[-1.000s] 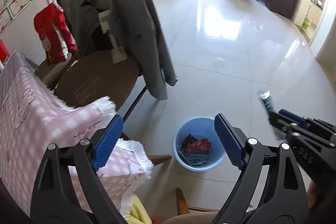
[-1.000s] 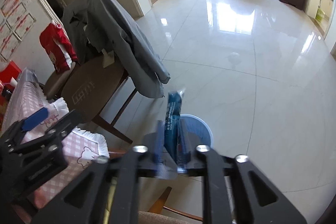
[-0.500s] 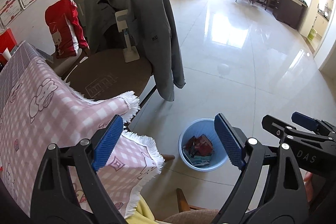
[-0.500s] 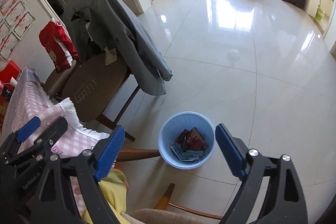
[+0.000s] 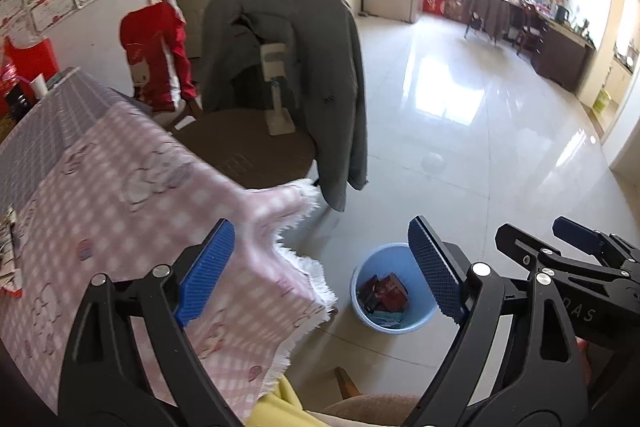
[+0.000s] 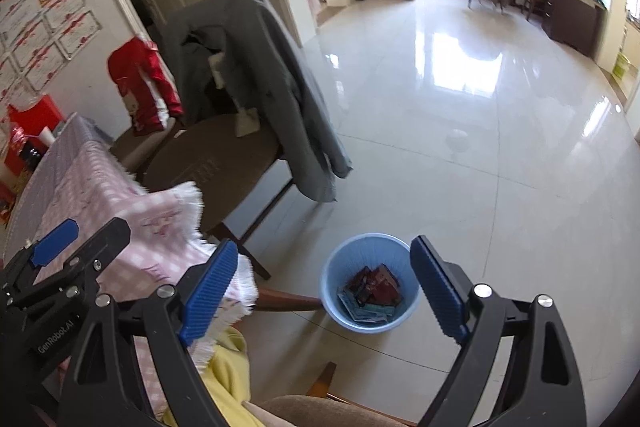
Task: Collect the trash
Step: 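Return both open grippers to the trash pile on the table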
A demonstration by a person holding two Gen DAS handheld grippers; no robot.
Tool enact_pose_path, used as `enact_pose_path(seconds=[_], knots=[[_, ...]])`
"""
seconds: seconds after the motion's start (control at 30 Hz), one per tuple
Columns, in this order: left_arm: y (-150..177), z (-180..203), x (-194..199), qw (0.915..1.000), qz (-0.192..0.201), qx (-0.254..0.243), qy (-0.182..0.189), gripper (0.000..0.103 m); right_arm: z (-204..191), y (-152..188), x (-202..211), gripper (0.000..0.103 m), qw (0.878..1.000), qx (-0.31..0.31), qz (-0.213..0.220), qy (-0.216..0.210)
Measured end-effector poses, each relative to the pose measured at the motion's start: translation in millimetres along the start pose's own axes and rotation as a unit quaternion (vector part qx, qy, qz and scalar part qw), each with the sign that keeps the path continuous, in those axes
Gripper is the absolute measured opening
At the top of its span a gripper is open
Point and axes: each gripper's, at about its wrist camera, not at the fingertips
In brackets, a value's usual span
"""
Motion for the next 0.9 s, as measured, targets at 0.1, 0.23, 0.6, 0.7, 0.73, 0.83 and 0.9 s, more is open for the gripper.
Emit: enact_pose_path(seconds=[0.1, 0.23, 0.6, 0.7, 0.73, 0.83, 0.9], knots=[[6.2, -16.5, 15.2, 0.9998, 0.012, 0.016, -0.007, 0.087, -18.5, 3.4, 9.5, 0.087, 1.000, 0.022, 0.006, -0.012], [16.8, -44.5, 37.1, 0.9986, 0.027, 0.042, -0.020, 0.087, -48.5, 8.0, 23.2, 0.087, 0.998, 0.055, 0.015, -0.031], [65.2, -139.7, 99.2, 0.9837, 0.065, 0.139, -0.095, 0.087, -152.2, 29.8, 43.6, 0.087, 0.983, 0.159, 0.028, -0.089], [79.5, -164.7, 114.9, 0.9765, 0.073, 0.167, -0.115, 0.087, -183.2, 40.1, 48.8, 0.087, 0.975, 0.191, 0.029, -0.107], [85.3, -173.5, 120.3, 0.9739, 0.074, 0.177, -0.121, 0.087, -196.0, 43.7, 50.1, 0.087, 0.972, 0.204, 0.028, -0.113], [99.4, -196.0, 131.9, 0.9664, 0.077, 0.201, -0.140, 0.087, -229.2, 53.9, 53.7, 0.087, 0.963, 0.237, 0.025, -0.129], [110.1, -209.1, 138.8, 0.9615, 0.076, 0.217, -0.151, 0.087, -247.2, 60.6, 54.8, 0.087, 0.957, 0.255, 0.024, -0.136]])
Point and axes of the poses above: each gripper's, at about its wrist camera, not at the fingertips, and x roughly against the way its jaws point, z to its right, y to its underside, and after that the axes turned 11 degrees about -z, right-handed
